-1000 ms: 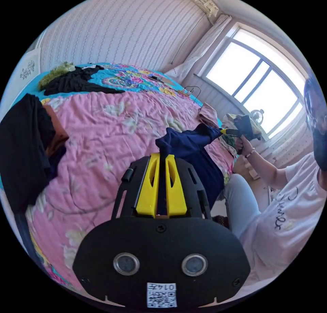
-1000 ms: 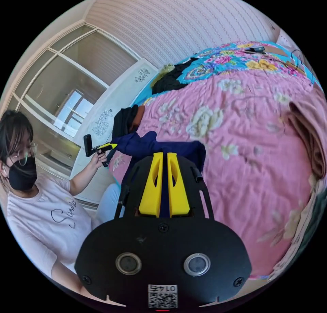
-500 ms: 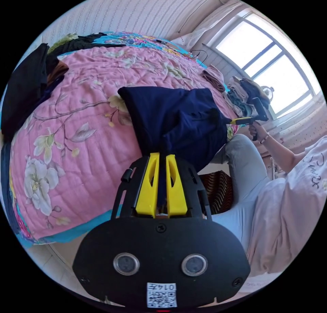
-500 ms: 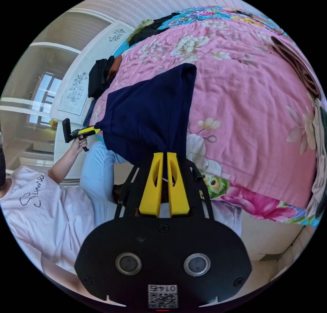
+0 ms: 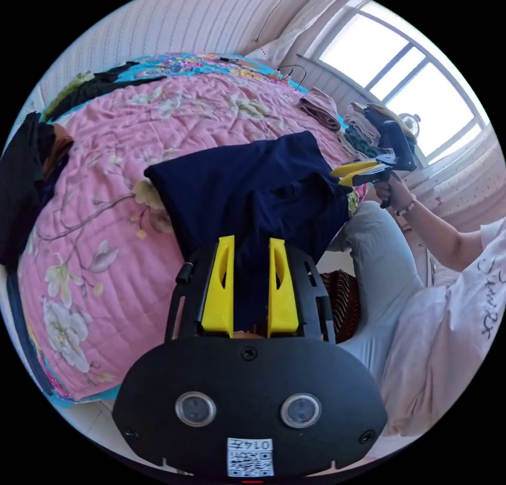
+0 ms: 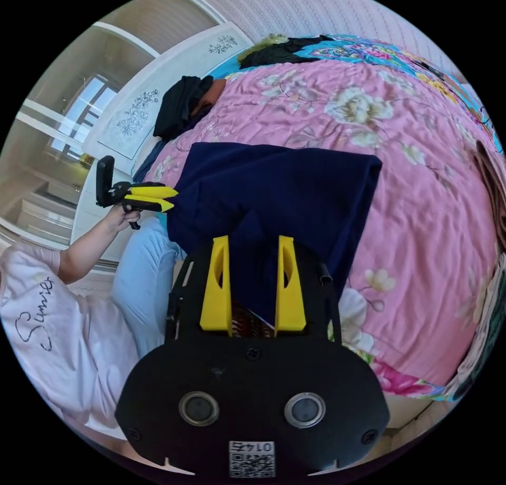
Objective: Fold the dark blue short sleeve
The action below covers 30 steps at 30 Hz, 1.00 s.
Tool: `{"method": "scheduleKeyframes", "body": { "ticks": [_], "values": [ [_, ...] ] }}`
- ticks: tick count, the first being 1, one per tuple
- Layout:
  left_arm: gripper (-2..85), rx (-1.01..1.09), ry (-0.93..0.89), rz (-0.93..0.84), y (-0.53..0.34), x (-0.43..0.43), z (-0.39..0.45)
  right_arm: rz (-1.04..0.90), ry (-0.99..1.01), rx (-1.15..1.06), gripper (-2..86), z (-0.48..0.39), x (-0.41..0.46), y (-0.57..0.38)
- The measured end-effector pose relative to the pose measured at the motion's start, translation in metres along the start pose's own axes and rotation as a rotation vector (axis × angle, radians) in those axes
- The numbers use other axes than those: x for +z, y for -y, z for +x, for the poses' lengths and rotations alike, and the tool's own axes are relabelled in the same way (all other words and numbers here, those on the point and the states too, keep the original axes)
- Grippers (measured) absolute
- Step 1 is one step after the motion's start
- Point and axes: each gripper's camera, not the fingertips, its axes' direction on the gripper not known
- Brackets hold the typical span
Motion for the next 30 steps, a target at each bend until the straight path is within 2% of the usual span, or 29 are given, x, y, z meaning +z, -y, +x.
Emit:
{"method": "scheduleKeyframes", "body": {
  "ticks": [3, 6, 10, 12, 16, 19, 24, 28, 30],
  "values": [
    [3.3, -0.05, -0.032, 0.002, -0.009, 0.011, -0.01, -0.093, 0.038, -0.027, 3.3, 0.004, 0.019, -0.006],
    [0.5, -0.044, -0.128, 0.01, -0.031, 0.002, -0.012, -0.119, 0.097, -0.089, 2.4, -0.002, 0.011, -0.029],
    [2.8, 0.024, -0.165, -0.072, -0.058, 0.0, 0.002, -0.179, 0.086, -0.145, 2.7, -0.013, 0.01, -0.055],
    [5.7, 0.04, -0.151, -0.144, -0.072, 0.001, 0.007, -0.302, 0.051, -0.153, 3.7, -0.017, 0.02, -0.064],
    [7.9, 0.033, -0.11, -0.218, -0.085, -0.006, 0.006, -0.422, 0.045, -0.165, 6.4, -0.013, 0.02, -0.072],
    [8.0, 0.002, -0.064, -0.158, -0.085, -0.023, -0.003, -0.333, 0.022, -0.106, 8.8, 0.005, 0.0, -0.062],
    [8.9, -0.147, 0.042, 0.139, -0.05, -0.047, -0.04, 0.123, -0.058, 0.115, 11.7, 0.055, -0.052, -0.018],
    [11.8, -0.268, 0.047, 0.267, -0.014, -0.039, -0.072, 0.238, -0.08, 0.278, 14.0, 0.098, -0.051, 0.014],
    [14.3, -0.328, 0.023, 0.239, 0.006, -0.017, -0.091, 0.266, -0.003, 0.381, 14.0, 0.125, -0.039, 0.025]
  ]
}}
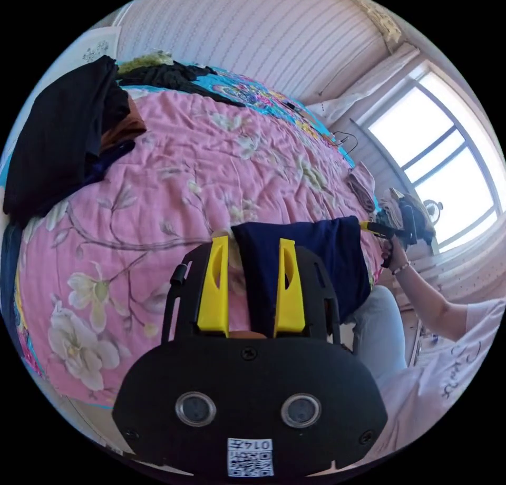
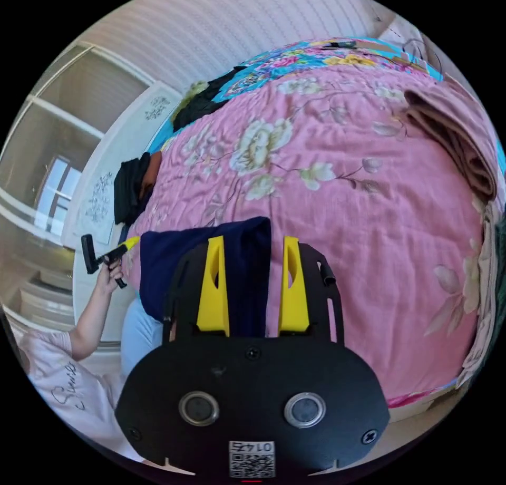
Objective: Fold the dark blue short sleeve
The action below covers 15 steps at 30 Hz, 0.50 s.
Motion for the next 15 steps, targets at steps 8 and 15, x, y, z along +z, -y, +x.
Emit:
{"method": "scheduleKeyframes", "body": {
  "ticks": [8, 15],
  "values": [
    [-0.4, -0.046, -0.173, 0.028, -0.01, 0.014, -0.016, 0.039, 0.252, -0.009, 1.9, 0.014, -0.003, -0.007],
    [-0.7, 0.106, -0.109, 0.172, -0.004, -0.034, 0.024, 0.059, 0.224, -0.182, 1.3, -0.027, -0.058, 0.021]
  ]
}}
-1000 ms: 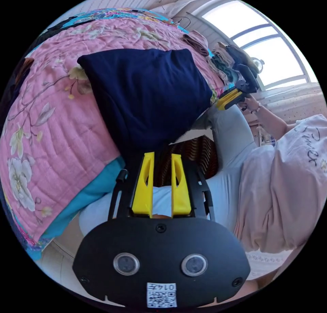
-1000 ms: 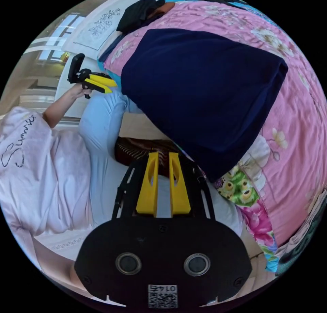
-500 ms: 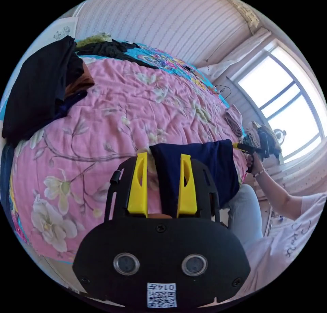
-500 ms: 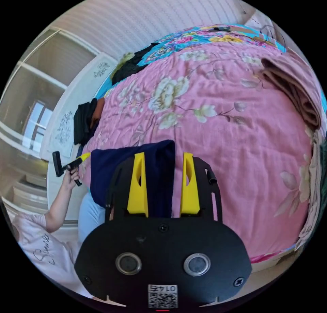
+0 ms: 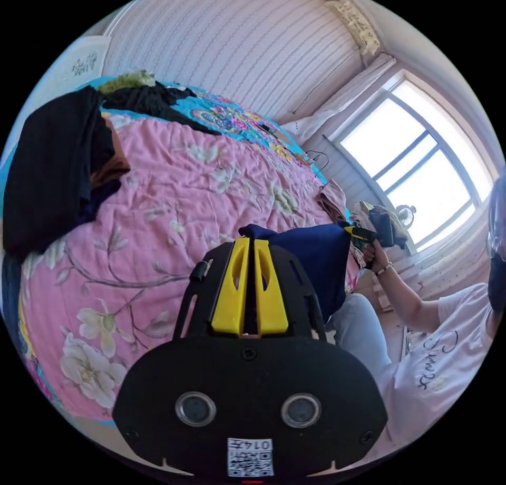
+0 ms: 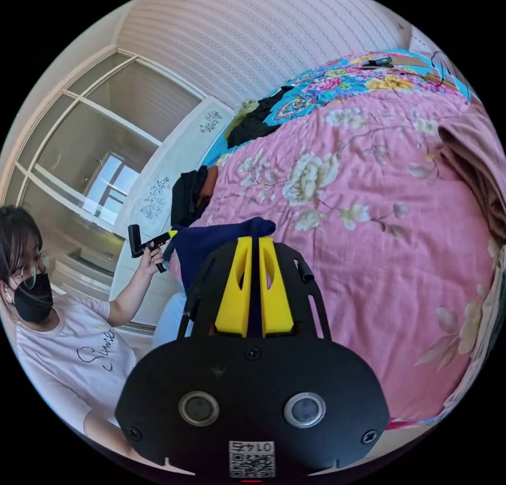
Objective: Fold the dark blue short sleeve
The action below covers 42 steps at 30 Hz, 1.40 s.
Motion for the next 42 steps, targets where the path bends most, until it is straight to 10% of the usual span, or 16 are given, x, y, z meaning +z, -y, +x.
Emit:
{"method": "scheduleKeyframes", "body": {
  "ticks": [8, 26, 42],
  "values": [
    [3.7, -0.145, 0.189, -0.126, 0.016, 0.073, -0.032, -0.114, -0.294, 0.196, 0.5, 0.038, 0.057, 0.048],
    [-1.0, 0.306, 0.079, -0.258, -0.204, 0.221, 0.164, -0.559, -0.495, -0.351, -0.4, -0.072, 0.303, 0.057],
    [-0.2, 0.383, -0.025, -0.316, -0.261, 0.244, 0.19, -0.417, -0.275, -0.178, -0.1, -0.016, 0.243, 0.102]
  ]
}}
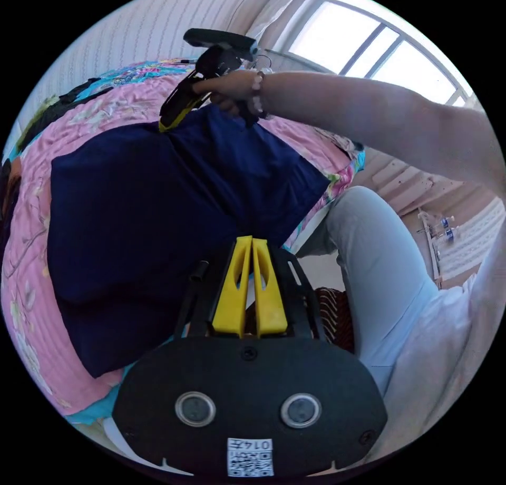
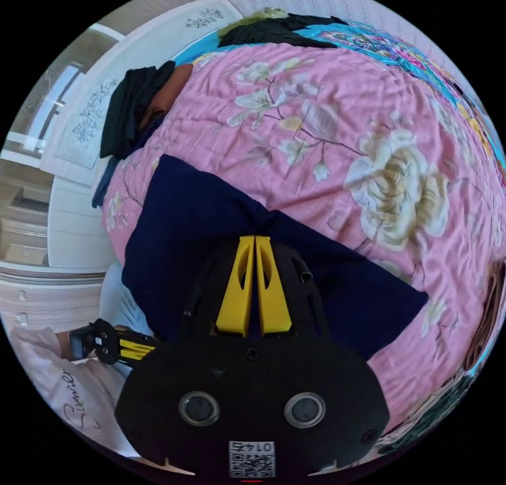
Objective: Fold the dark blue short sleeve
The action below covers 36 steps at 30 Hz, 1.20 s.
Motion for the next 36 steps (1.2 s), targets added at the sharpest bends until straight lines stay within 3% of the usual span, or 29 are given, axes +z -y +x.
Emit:
{"method": "scheduleKeyframes", "body": {
  "ticks": [3, 7, 12, 19, 23, 26, 30, 36],
  "values": [
    [4.7, 0.086, 0.006, 0.11, -0.001, -0.008, 0.022, 0.15, 0.045, 0.053, 0.9, 0.03, -0.052, -0.066],
    [11.2, 0.128, 0.077, 0.238, 0.002, 0.003, 0.047, 0.18, 0.012, 0.266, 5.1, 0.073, -0.083, -0.159],
    [16.6, 0.202, 0.044, 0.202, 0.023, 0.044, 0.075, 0.074, 0.16, 0.471, 8.7, 0.113, -0.068, -0.235],
    [20.1, 0.296, 0.022, 0.145, 0.039, 0.086, 0.103, 0.175, 0.359, 0.403, 1.7, 0.123, -0.084, -0.24],
    [17.0, 0.252, 0.069, 0.116, 0.046, 0.095, 0.107, 0.233, 0.574, 0.281, 1.8, 0.128, -0.098, -0.228],
    [6.3, 0.202, 0.079, 0.085, 0.05, 0.097, 0.102, 0.249, 0.599, 0.199, 3.4, 0.136, -0.099, -0.22],
    [-0.1, 0.131, 0.056, 0.052, 0.053, 0.099, 0.09, 0.441, 0.494, 0.329, 13.5, 0.187, -0.091, -0.209],
    [-0.8, 0.138, 0.073, 0.111, 0.044, 0.087, 0.091, 0.555, 0.535, 0.443, 13.0, 0.245, -0.056, -0.14]
  ]
}}
